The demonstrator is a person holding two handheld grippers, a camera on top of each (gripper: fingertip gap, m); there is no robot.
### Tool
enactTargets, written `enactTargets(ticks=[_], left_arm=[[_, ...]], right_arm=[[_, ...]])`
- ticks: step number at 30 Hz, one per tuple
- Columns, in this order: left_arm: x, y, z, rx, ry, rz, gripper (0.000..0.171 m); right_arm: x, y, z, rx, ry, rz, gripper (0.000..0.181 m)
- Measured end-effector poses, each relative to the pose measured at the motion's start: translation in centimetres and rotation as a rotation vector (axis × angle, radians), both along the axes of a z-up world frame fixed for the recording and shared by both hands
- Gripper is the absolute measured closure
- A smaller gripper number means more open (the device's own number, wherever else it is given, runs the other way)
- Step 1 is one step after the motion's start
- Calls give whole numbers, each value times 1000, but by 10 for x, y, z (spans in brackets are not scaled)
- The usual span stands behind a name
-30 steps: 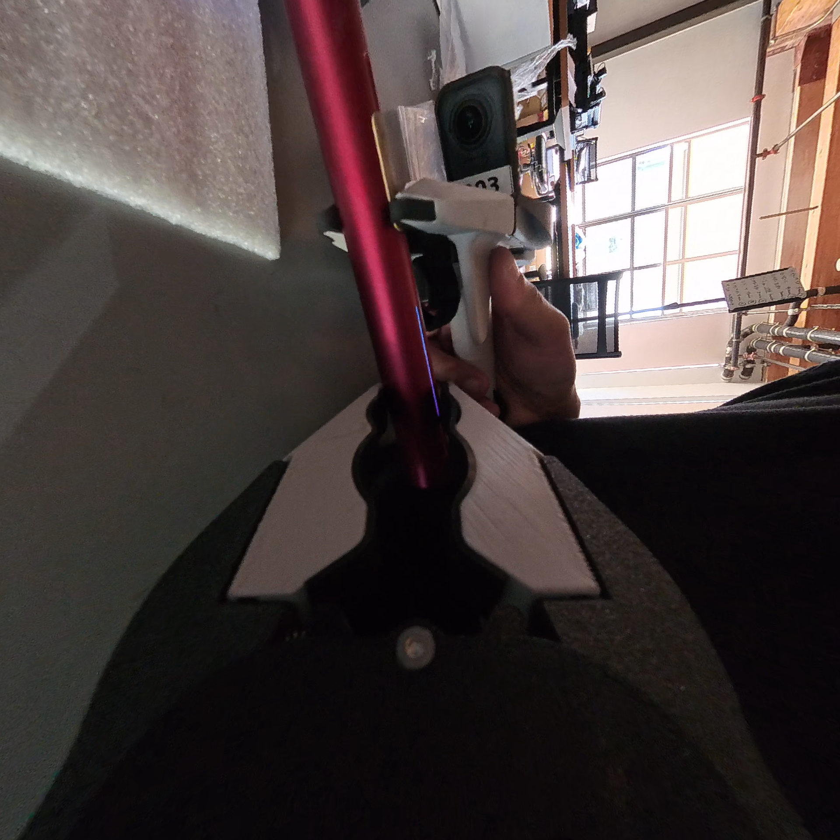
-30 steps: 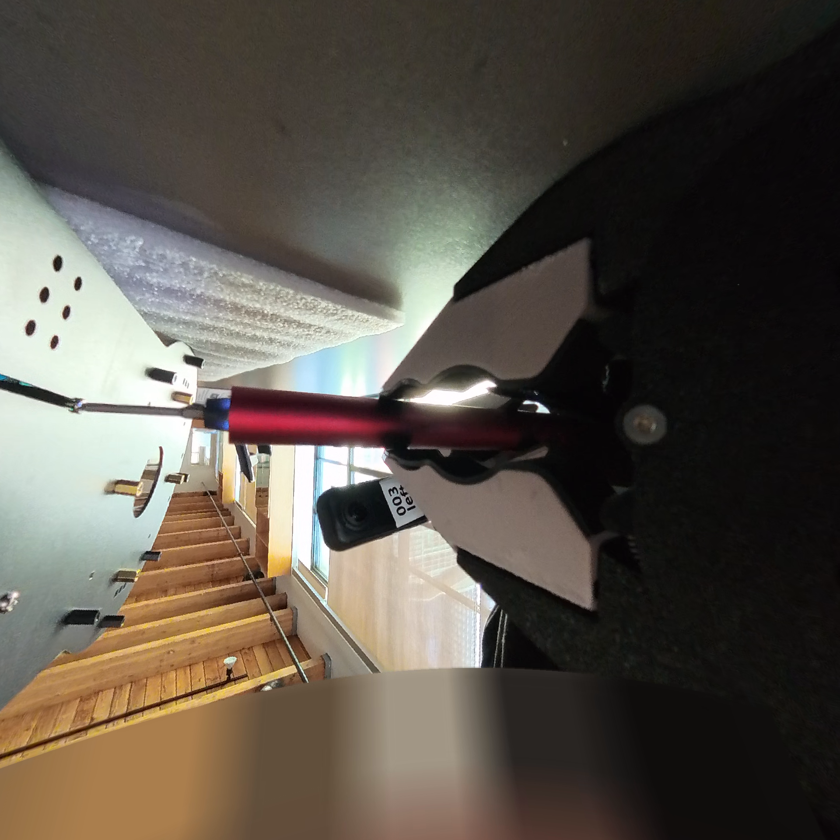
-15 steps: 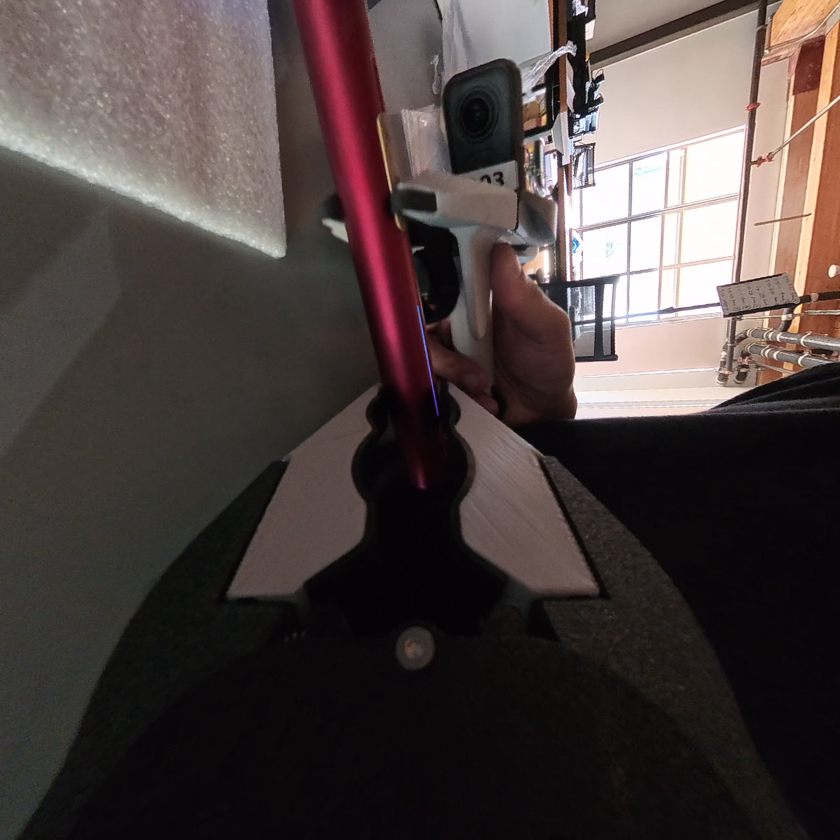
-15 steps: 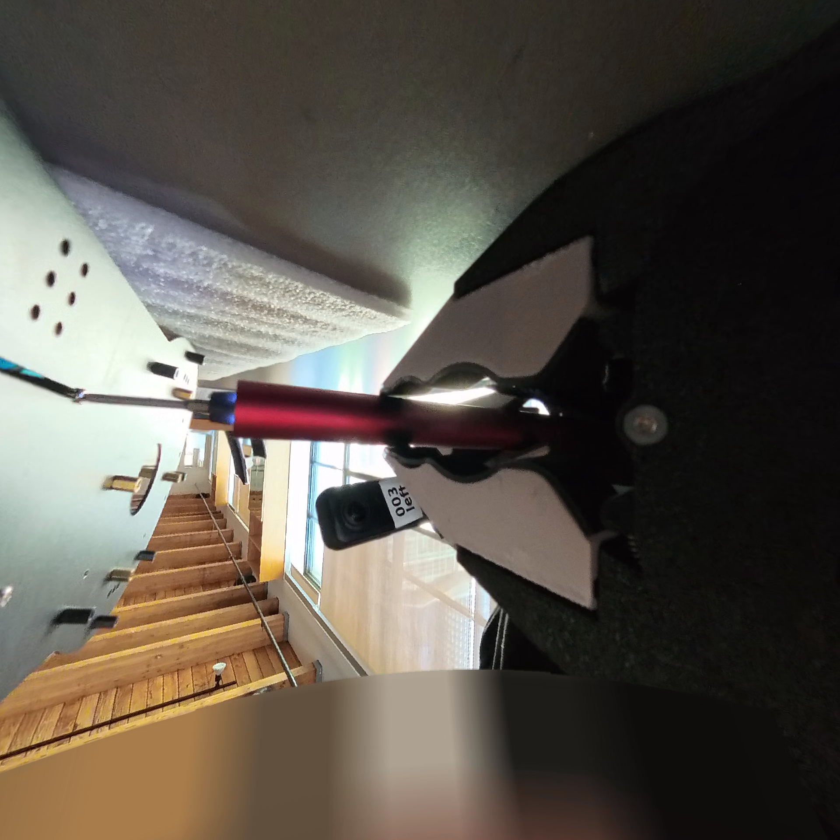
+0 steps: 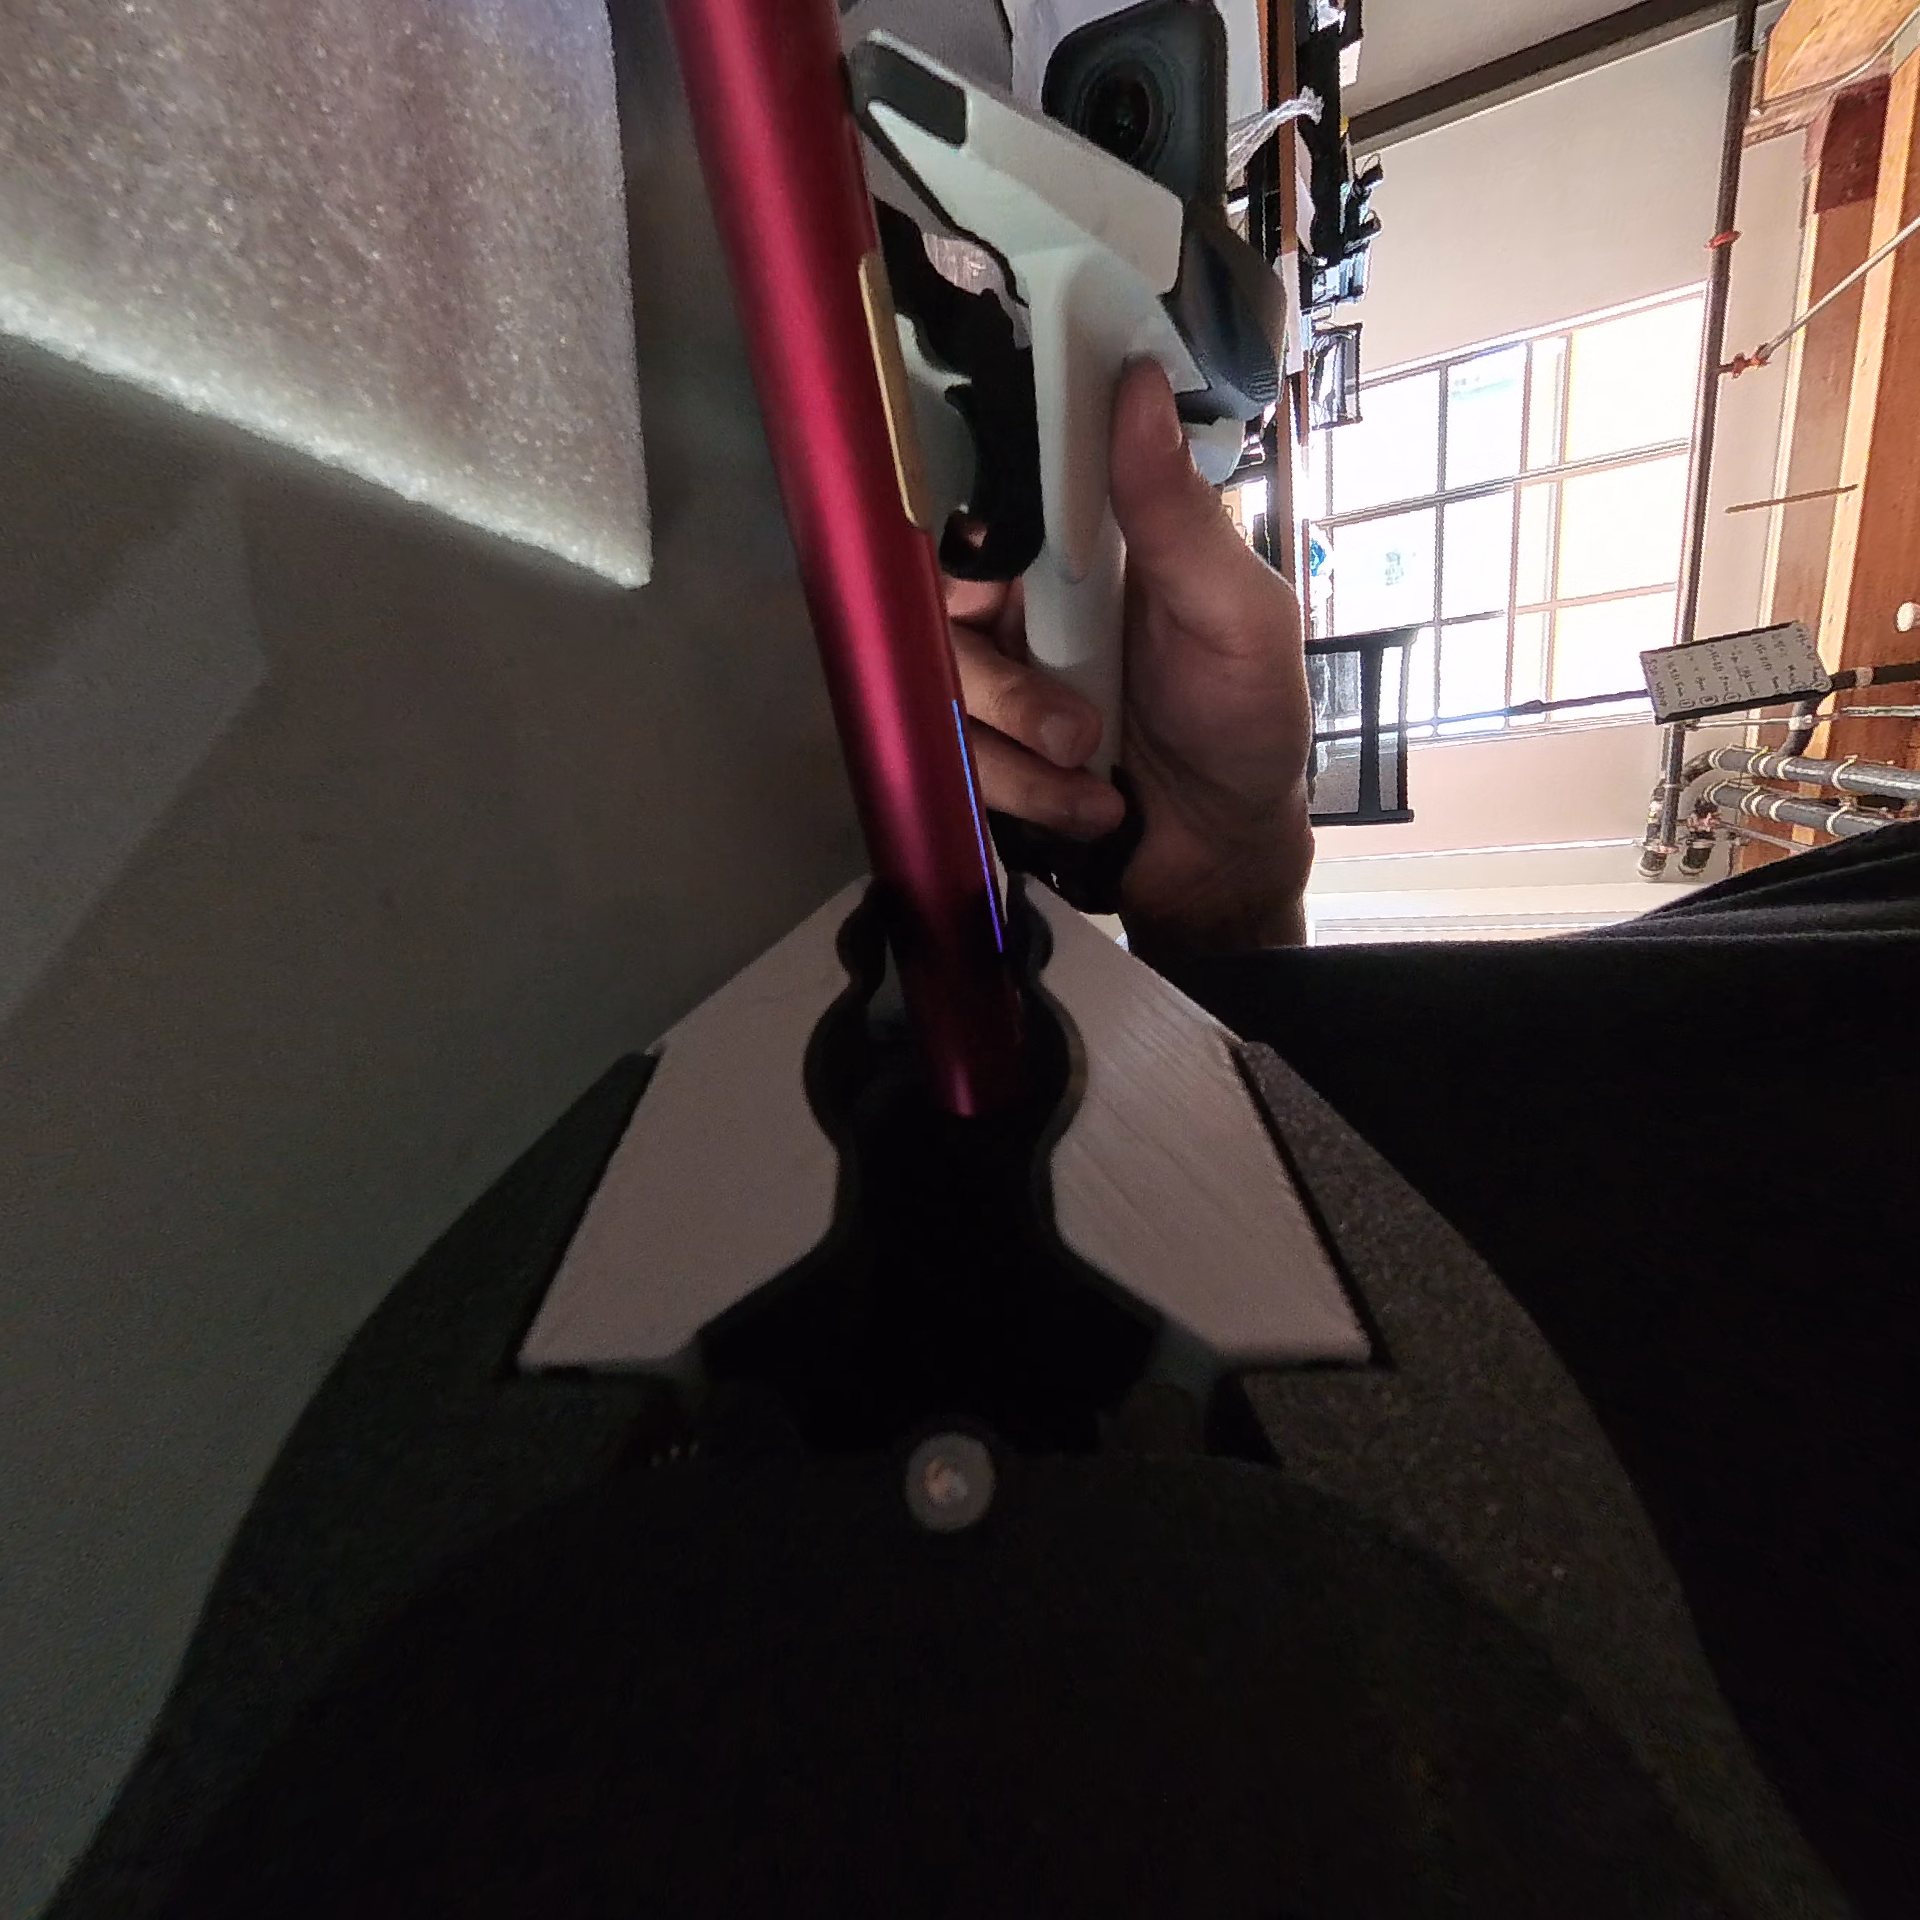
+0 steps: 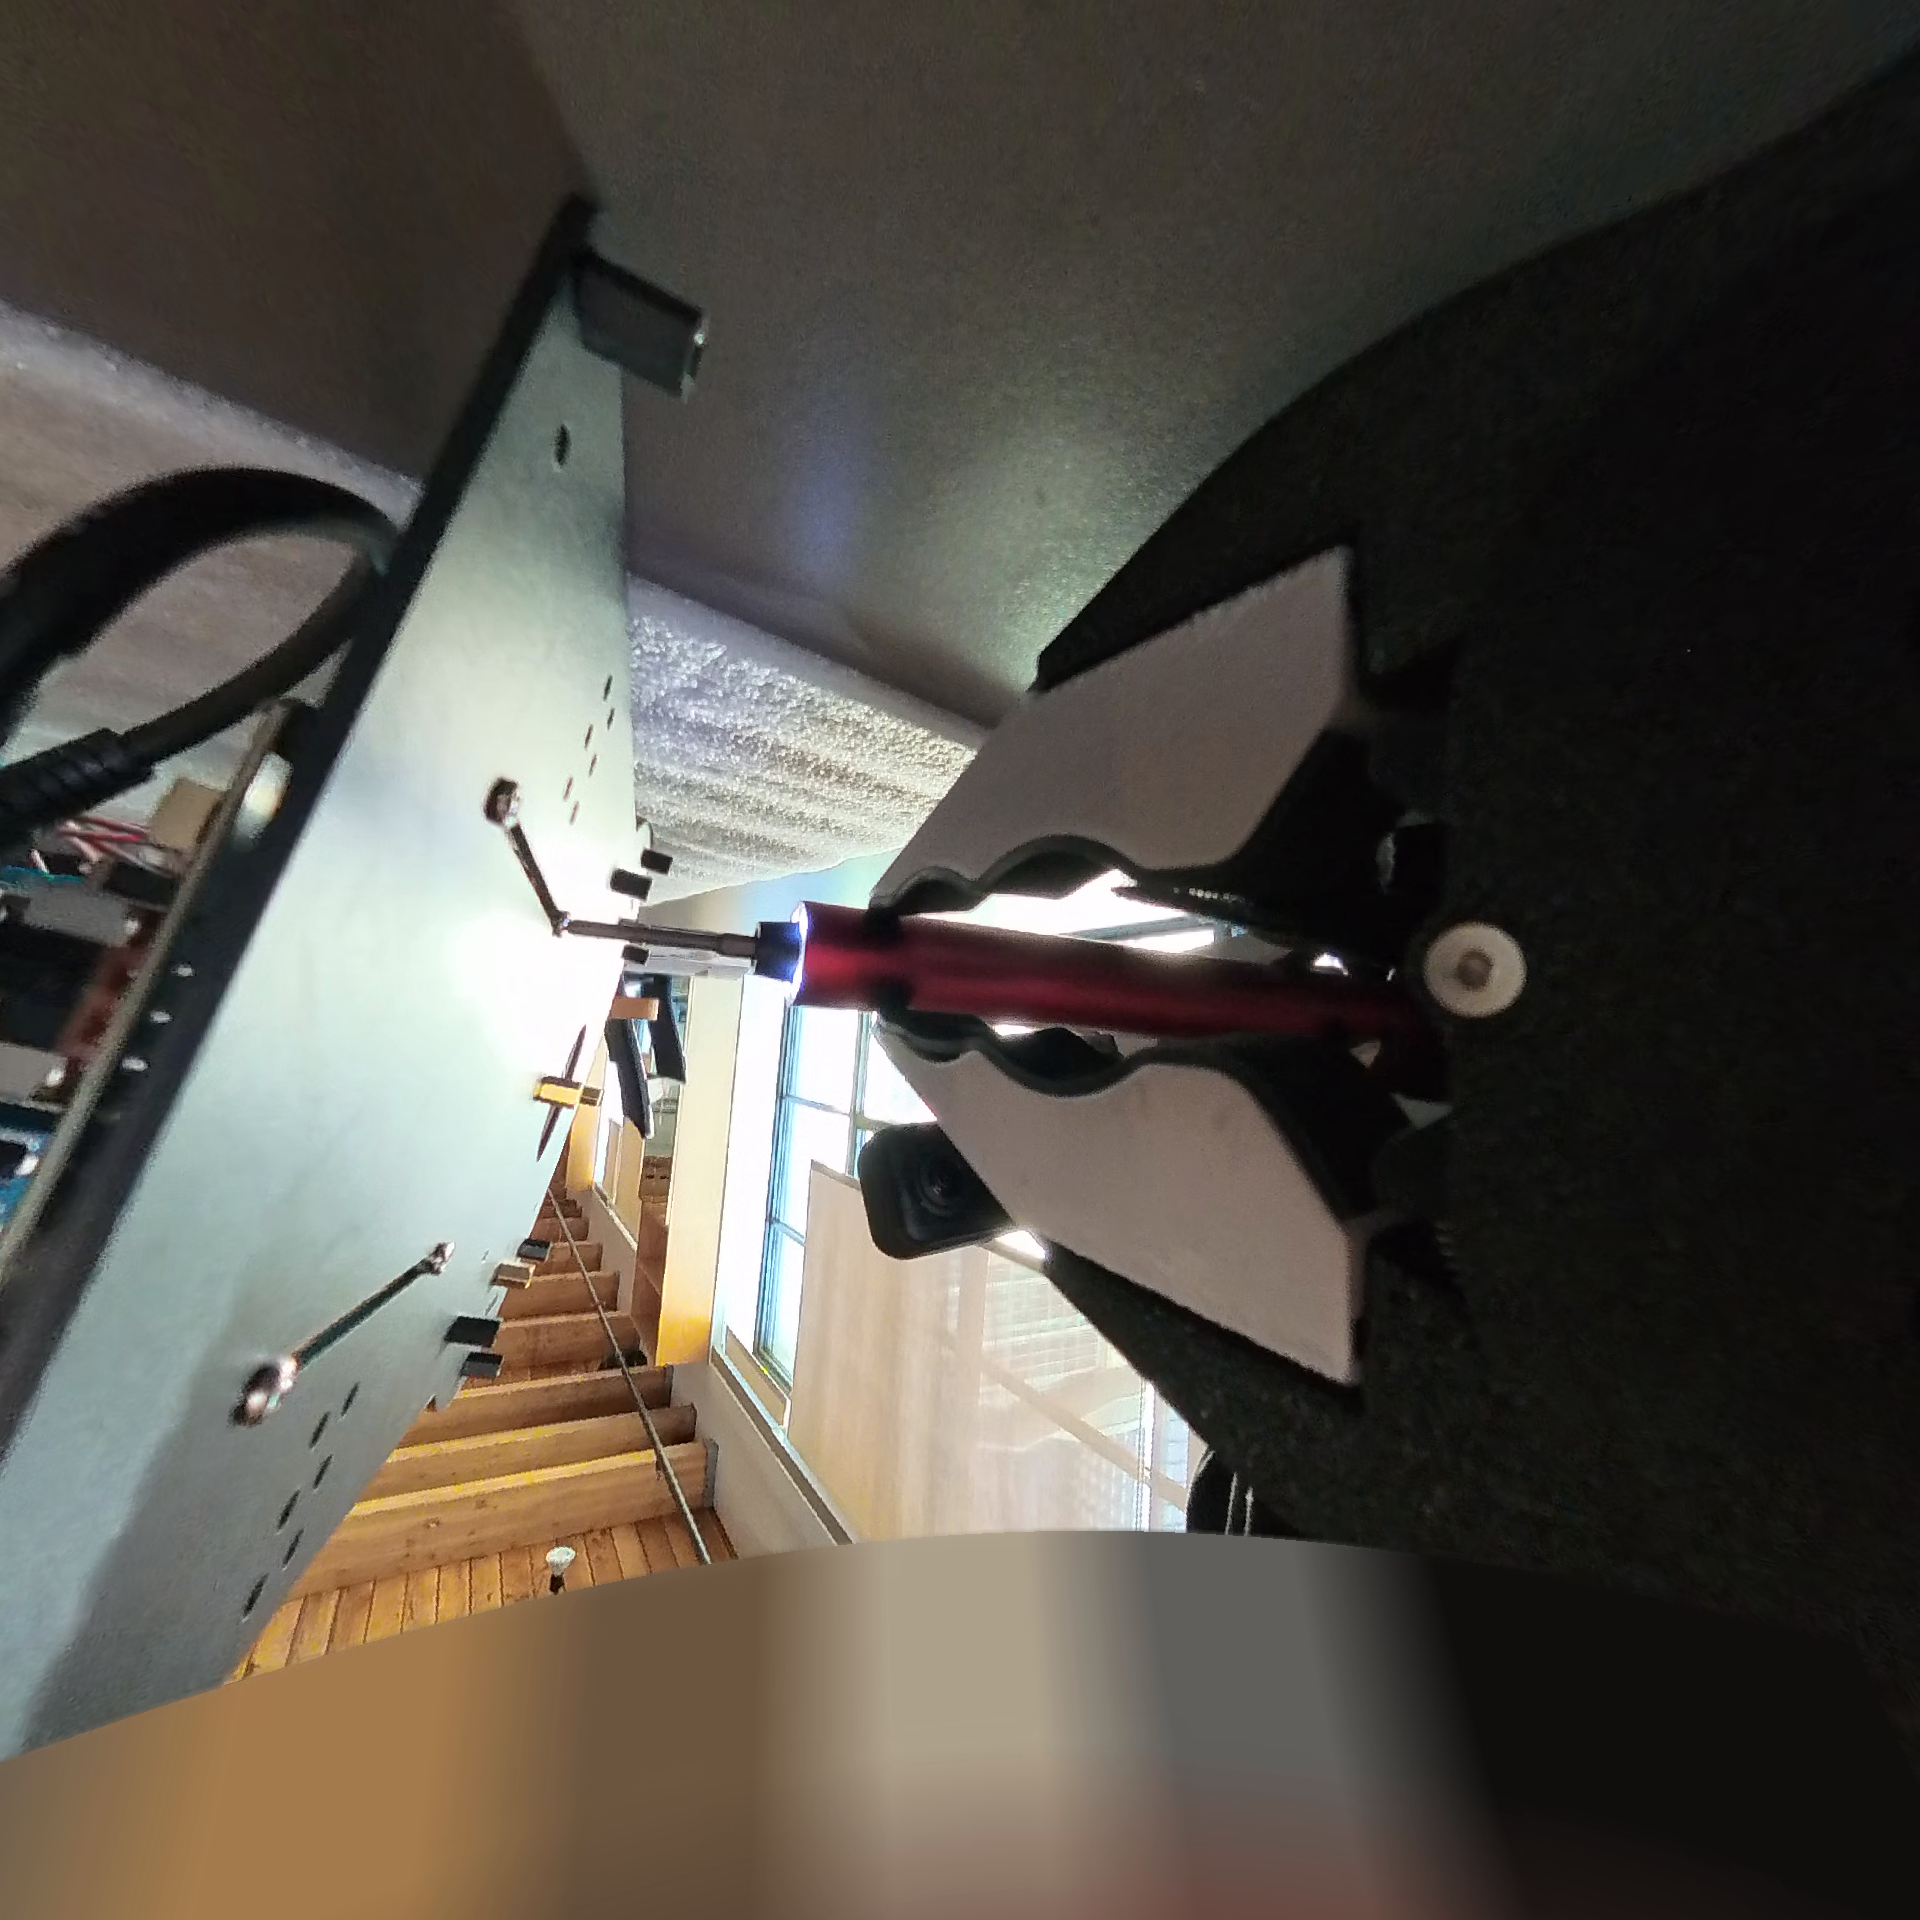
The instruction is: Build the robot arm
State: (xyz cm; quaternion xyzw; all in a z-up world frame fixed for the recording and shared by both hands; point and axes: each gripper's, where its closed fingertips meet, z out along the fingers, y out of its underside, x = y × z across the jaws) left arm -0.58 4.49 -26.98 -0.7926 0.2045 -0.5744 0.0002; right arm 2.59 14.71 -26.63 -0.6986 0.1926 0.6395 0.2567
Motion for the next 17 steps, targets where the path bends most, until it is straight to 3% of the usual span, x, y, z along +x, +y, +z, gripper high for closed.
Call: enactTargets(ticks=[13, 15, 17], left_arm=[[0, 0, 0, -7, 0, 0, 150], [1, 0, -1, -7, 2, 1, 150], [1, 1, 0, -7, 1, -1, 150]], right_arm=[[-3, -1, -1, 6, -12, 0, 164], [-14, -9, -4, -11, -13, 56, 151], [-25, -19, -3, -11, -1, 93, 153]])
